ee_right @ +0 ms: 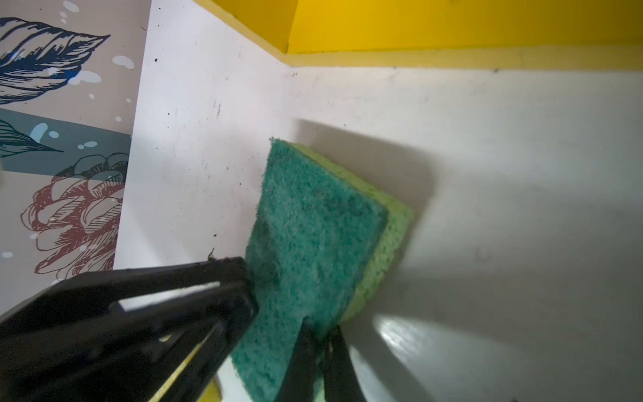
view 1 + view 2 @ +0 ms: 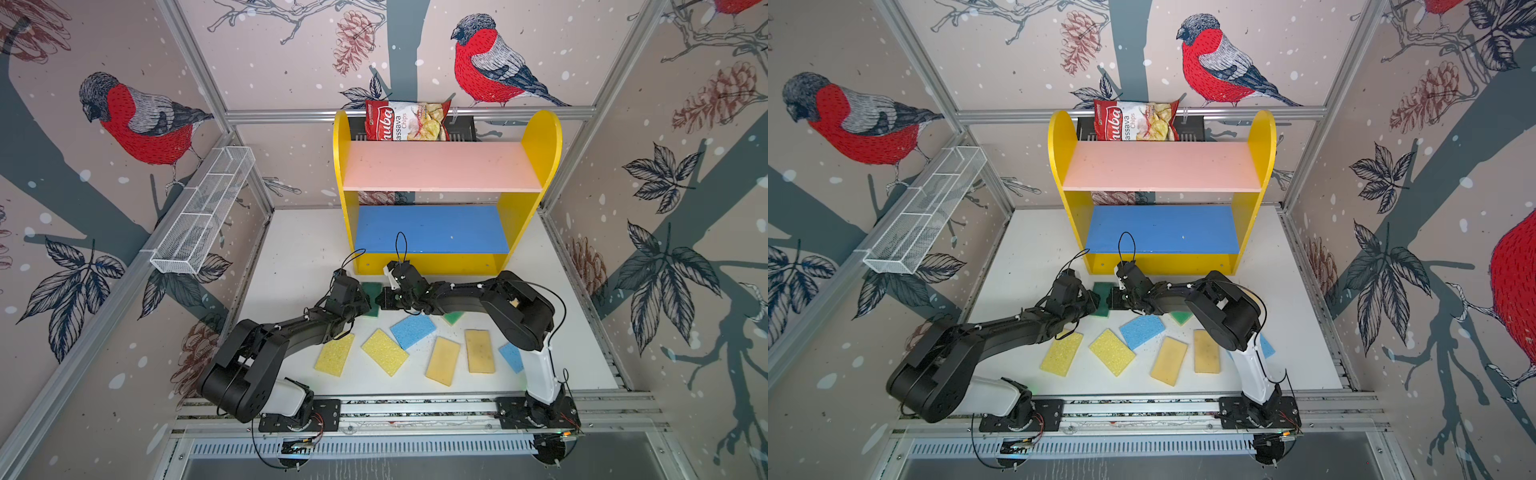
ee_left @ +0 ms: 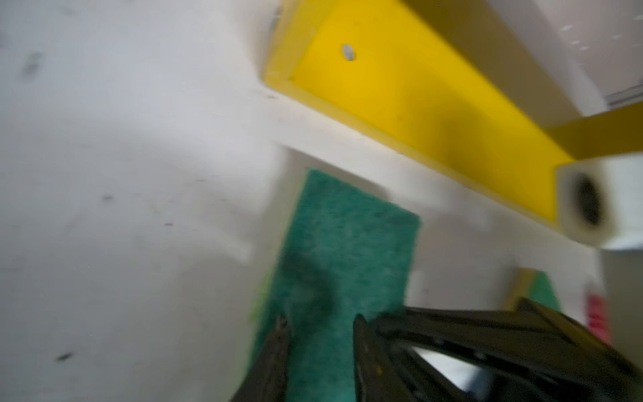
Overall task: Arrange cleaning sponges on a shelf
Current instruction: Pick up the cleaning sponge at the center of the table.
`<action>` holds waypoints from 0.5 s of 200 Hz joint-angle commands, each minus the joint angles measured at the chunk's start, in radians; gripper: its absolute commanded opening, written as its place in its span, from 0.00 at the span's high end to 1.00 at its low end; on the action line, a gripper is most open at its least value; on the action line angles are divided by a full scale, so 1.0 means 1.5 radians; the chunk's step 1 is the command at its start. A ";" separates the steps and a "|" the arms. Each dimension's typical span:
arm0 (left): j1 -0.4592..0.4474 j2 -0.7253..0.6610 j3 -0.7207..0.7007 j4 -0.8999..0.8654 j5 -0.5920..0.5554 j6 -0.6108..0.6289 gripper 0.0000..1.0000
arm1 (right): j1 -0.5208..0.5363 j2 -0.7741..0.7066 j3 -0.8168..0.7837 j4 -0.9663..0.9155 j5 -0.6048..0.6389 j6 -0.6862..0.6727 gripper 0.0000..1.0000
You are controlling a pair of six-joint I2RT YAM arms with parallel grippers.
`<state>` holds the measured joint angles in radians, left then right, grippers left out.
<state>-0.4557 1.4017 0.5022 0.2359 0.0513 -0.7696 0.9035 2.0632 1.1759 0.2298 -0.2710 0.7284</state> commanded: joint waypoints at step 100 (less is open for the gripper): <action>0.001 -0.109 -0.007 -0.073 -0.042 0.012 0.52 | -0.020 -0.029 0.028 -0.058 0.193 -0.140 0.99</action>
<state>-0.4557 1.2694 0.5110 0.1459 0.0223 -0.7509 0.8719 2.0315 1.2152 0.1371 -0.1028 0.5678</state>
